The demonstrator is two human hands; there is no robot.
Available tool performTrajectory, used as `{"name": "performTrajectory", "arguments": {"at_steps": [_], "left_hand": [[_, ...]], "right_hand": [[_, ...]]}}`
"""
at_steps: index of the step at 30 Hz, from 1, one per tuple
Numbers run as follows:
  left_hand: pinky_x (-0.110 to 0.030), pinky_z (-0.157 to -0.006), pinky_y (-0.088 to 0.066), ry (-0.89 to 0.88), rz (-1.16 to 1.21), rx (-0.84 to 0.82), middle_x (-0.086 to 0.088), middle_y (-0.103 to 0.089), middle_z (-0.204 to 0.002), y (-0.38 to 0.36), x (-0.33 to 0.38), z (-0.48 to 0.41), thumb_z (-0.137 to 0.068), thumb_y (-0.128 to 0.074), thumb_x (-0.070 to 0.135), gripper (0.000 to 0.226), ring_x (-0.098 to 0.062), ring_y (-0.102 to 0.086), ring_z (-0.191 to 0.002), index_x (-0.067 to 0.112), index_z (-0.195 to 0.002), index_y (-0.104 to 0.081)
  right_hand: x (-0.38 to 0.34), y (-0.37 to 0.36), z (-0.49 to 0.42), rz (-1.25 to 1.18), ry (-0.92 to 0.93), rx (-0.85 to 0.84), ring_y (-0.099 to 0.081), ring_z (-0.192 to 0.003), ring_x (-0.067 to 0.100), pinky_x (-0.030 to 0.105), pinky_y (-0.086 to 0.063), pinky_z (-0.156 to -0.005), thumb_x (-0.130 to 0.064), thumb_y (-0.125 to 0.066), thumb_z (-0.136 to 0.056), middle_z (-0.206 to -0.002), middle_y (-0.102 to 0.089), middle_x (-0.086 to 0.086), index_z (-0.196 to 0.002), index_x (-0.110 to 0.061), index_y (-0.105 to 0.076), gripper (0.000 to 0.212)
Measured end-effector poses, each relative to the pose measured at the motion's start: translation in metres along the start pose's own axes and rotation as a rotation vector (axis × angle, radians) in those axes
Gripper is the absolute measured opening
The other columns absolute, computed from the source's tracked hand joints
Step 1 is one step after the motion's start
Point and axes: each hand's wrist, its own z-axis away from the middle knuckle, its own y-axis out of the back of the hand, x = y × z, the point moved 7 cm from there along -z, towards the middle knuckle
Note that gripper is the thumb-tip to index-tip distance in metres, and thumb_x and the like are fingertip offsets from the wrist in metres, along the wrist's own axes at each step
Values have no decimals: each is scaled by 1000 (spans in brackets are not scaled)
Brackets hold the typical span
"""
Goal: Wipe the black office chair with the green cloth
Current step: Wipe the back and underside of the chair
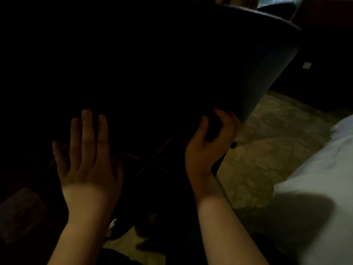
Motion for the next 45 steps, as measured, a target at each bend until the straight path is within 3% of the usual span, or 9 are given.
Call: {"name": "performTrajectory", "arguments": {"at_steps": [4,9,13,16,20,23,32,41,45], "left_hand": [[-52,-120,-2,7,11,0,0,4,-163,1,3,0,-88,-53,25,81,-19,2,-151,16,-157,-11],[-50,-120,1,31,55,-30,-2,4,-164,-2,5,1,-85,-53,26,85,-17,7,-150,17,-157,-10],[-52,-120,0,20,87,-42,1,8,-163,-2,8,1,-85,-53,28,86,-20,8,-151,16,-157,-9],[-52,-120,-1,21,88,-58,-2,10,-163,-3,11,0,-86,-45,34,82,-20,11,-150,15,-157,-9],[-49,-119,3,38,92,-73,-7,7,-163,-5,13,-1,-84,-45,34,84,-19,15,-149,13,-156,-8],[-45,-119,6,45,90,-67,-7,7,-163,-5,14,-1,-82,-51,29,87,-18,16,-149,14,-156,-7],[-50,-120,0,-3,25,-17,2,14,-162,-4,8,1,-86,-52,30,88,-21,9,-150,19,-157,0],[-44,-120,8,-16,7,-37,2,13,-163,-8,8,-2,-84,-54,30,90,-19,10,-150,20,-157,-3],[-43,-121,9,-20,24,-42,2,13,-163,-10,11,-2,-86,-52,29,85,-20,9,-151,18,-157,-6]], "right_hand": [[42,22,-25,-29,-251,135,-55,-104,14,23,-42,-94,-5,-57,-93,-109,-56,4,-113,-8,-53,20],[60,31,-31,-12,-360,170,-58,-105,21,17,-42,-91,-5,-57,-94,-109,-59,7,-114,1,-56,22],[57,28,-26,23,-365,185,-58,-110,27,35,-45,-97,-4,-58,-93,-114,-61,14,-117,3,-57,25],[42,21,-17,30,-317,178,-54,-117,32,41,-42,-102,3,-58,-91,-119,-59,17,-117,3,-59,26],[10,4,4,10,-208,101,-55,-113,26,21,-39,-98,3,-60,-88,-115,-57,22,-113,0,-64,26],[-15,-7,21,12,-119,3,-55,-114,23,26,-41,-98,-4,-65,-87,-116,-56,17,-112,-11,-66,26],[-71,-45,69,-77,231,-274,-55,-102,22,34,-49,-91,3,-68,-79,-109,-50,1,-93,-11,-77,22],[-38,-21,24,-135,-29,-125,-59,-106,24,38,-49,-94,-3,-73,-80,-109,-59,12,-97,-19,-72,23],[-16,-4,-13,-140,-190,-3,-56,-107,12,20,-42,-96,-11,-68,-83,-110,-59,8,-103,-28,-63,27]]}}
